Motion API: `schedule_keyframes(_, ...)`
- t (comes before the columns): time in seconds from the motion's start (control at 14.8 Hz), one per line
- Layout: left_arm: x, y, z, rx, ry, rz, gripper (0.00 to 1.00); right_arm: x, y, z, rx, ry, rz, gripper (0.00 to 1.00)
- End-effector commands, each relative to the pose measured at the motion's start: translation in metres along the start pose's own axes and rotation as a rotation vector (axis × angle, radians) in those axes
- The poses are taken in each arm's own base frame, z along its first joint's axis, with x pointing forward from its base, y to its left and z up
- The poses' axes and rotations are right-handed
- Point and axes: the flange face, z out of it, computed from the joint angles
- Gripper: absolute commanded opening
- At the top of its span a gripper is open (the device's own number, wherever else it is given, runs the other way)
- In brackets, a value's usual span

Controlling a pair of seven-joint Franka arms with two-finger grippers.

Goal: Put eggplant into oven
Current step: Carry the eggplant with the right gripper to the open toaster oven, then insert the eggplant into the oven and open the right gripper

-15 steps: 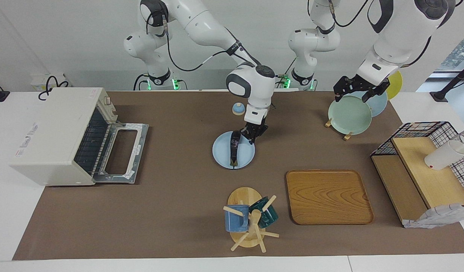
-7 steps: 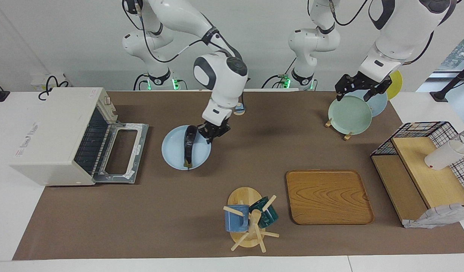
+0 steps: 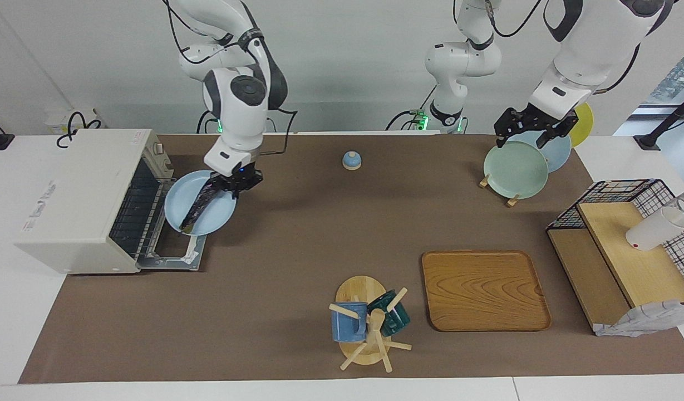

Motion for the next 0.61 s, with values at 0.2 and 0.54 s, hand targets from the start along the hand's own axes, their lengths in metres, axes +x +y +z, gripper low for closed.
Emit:
schedule_keyframes(0.2, -0.009, -0.009, -0.005, 0.011, -0.015, -0.018, 1.00, -0.035, 0.112, 0.046, 0.035, -0.053, -0.060, 0.00)
schedule_keyframes(0.54, -0.009, -0.016, -0.004, 0.008, -0.020, -0.032, 1.00, -0.052, 0.120, 0.063, 0.058, -0.049, -0.035, 0.00)
